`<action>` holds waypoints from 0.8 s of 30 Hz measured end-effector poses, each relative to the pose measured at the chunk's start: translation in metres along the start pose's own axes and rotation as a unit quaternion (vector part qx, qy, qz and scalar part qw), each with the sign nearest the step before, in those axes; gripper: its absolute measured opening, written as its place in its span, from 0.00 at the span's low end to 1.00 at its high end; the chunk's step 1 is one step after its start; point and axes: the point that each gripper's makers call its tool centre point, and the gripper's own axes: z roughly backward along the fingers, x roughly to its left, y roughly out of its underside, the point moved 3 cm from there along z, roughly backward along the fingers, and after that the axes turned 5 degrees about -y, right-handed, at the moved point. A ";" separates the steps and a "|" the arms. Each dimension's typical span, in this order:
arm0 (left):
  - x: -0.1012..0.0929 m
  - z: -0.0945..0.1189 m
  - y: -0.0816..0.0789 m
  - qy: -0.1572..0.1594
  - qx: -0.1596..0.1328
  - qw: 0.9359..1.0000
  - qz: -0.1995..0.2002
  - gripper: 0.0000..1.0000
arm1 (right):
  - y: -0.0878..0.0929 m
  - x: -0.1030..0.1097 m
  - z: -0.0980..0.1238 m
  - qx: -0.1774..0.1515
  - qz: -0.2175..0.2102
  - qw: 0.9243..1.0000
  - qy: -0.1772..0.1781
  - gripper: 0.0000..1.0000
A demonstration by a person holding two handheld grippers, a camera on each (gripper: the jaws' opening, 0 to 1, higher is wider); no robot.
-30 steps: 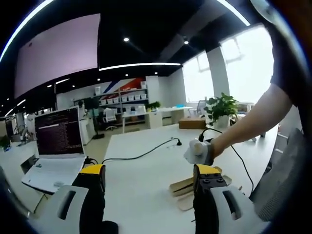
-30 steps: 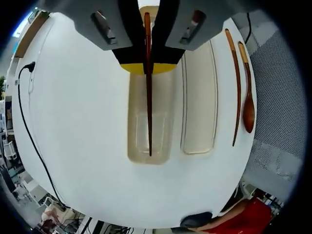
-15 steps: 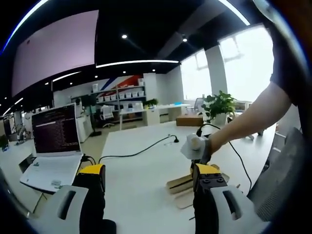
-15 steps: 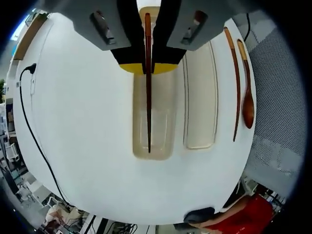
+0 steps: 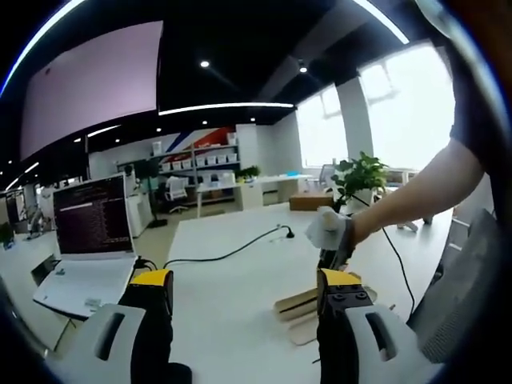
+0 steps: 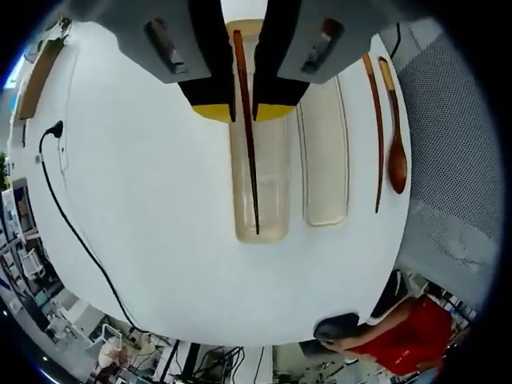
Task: Arrange the utensils inside the cutlery case until each visible utensil rests in its matching compartment.
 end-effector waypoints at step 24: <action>-0.001 0.003 -0.005 -0.005 -0.013 1.000 -0.010 0.75 | 0.029 0.012 0.056 -0.109 -0.097 0.987 0.070 0.15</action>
